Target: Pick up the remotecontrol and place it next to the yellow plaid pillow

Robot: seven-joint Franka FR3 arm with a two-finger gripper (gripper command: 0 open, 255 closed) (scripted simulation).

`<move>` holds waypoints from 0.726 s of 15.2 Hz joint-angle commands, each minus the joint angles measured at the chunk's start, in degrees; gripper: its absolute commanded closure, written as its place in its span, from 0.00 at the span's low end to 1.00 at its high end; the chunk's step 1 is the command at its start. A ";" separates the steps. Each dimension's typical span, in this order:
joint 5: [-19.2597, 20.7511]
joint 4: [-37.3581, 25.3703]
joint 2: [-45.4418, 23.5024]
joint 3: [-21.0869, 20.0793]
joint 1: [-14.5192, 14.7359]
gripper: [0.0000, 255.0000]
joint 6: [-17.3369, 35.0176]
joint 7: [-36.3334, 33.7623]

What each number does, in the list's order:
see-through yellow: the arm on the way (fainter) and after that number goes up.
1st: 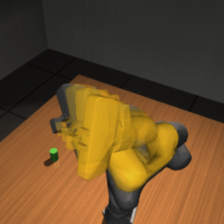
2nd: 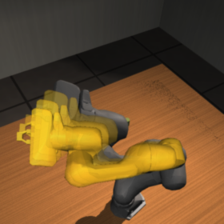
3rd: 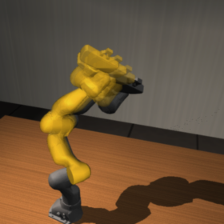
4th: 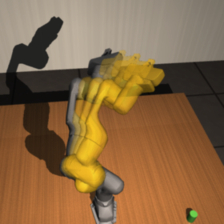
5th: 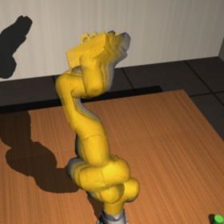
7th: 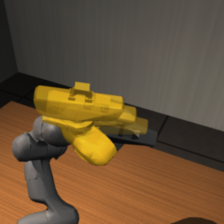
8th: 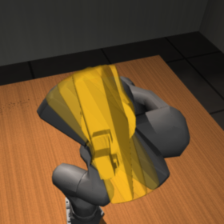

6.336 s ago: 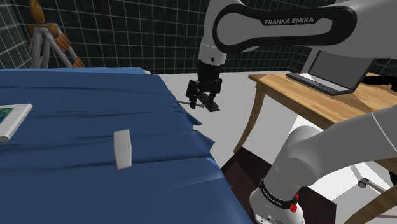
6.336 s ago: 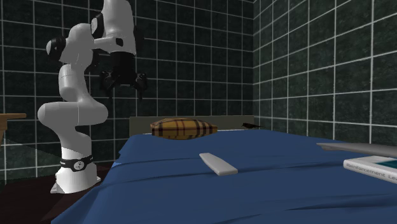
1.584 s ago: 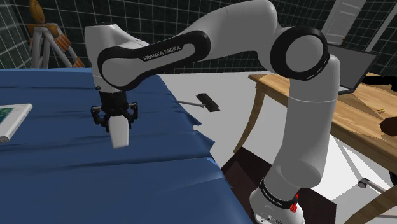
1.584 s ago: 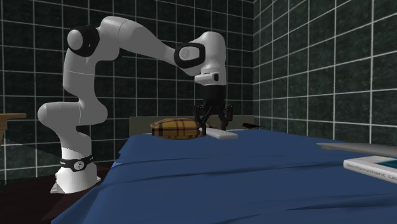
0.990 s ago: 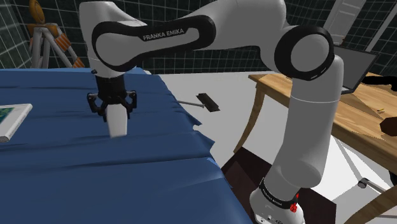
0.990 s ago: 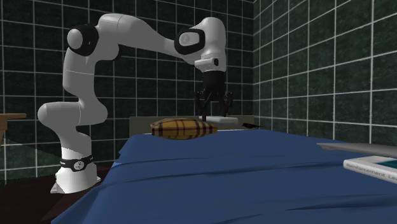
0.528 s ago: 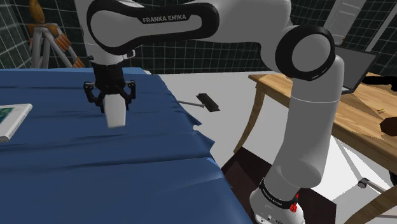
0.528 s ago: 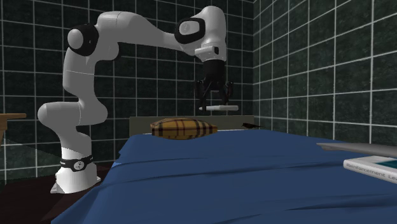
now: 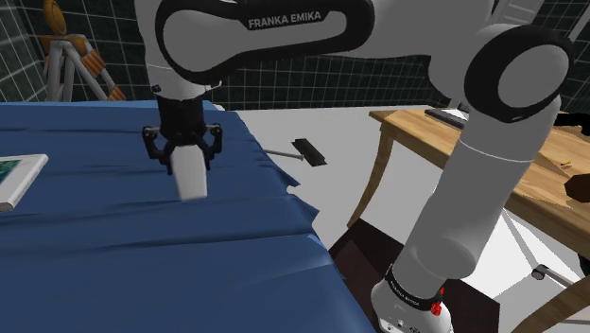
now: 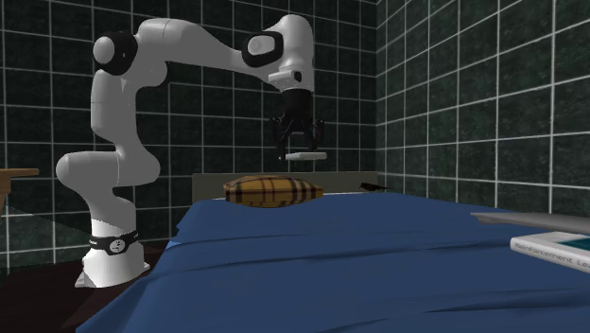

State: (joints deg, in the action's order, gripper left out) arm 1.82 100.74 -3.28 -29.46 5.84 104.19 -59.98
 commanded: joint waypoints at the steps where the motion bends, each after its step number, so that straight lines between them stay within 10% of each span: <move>1: -2.78 5.60 5.47 -0.16 -0.25 1.00 0.86 0.65; 11: -13.77 26.20 28.78 1.29 4.10 1.00 0.26 2.77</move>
State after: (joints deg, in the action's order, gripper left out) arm -10.96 125.40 23.27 -28.26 9.25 104.98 -57.11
